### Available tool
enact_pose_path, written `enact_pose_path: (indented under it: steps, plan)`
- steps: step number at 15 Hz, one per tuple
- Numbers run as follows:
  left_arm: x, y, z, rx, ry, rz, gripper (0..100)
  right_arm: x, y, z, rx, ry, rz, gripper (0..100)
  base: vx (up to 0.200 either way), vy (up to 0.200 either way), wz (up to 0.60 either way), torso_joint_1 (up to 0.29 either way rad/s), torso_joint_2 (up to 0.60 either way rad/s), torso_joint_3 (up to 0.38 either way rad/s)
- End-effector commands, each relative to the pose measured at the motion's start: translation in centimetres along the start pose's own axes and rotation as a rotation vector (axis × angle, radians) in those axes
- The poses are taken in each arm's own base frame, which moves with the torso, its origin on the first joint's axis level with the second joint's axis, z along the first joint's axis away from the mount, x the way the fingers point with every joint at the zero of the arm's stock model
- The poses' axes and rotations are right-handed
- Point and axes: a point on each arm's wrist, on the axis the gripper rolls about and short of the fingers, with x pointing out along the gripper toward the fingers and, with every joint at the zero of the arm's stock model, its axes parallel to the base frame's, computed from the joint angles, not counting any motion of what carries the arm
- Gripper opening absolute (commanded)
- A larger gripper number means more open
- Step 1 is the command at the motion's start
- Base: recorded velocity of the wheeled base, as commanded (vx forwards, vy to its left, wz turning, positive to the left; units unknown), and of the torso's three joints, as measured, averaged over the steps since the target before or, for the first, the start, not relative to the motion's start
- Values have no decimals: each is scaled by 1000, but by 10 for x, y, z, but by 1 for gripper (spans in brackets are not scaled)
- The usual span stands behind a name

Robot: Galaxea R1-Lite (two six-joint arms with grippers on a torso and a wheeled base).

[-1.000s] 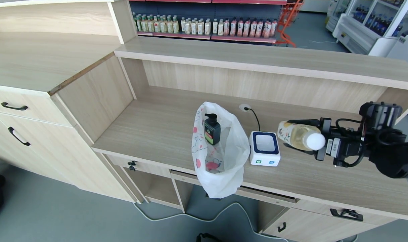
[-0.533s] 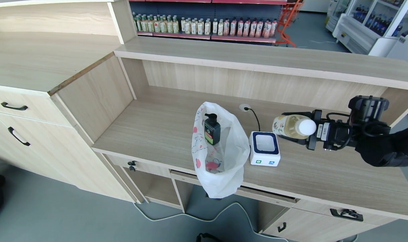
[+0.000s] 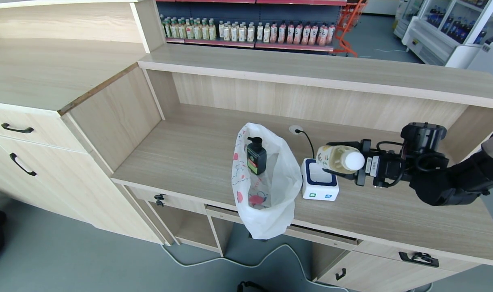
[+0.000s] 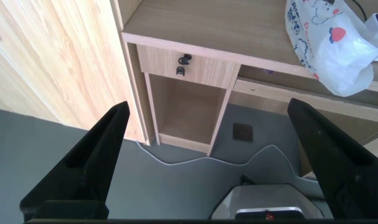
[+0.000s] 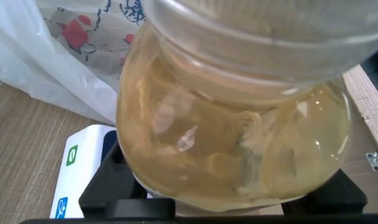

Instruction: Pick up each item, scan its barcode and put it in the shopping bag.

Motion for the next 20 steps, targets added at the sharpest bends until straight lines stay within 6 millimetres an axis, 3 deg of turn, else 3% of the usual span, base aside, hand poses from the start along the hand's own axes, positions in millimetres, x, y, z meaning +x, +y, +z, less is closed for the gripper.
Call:
enact_pose_path:
  steps: [1, 9, 20]
  plan:
    - [0, 0, 0, 0, 0, 0, 100, 5, 8, -5, 16, 10, 8, 0, 0, 0, 0, 0, 0, 0]
    - [0, 0, 0, 1, 0, 0, 100, 30, 13, -13, -41, -25, -8, 0, 0, 0, 0, 0, 0, 0]
    - [0, 0, 0, 0, 0, 0, 100, 37, 18, -25, -54, 24, -23, 0, 0, 0, 0, 0, 0, 0]
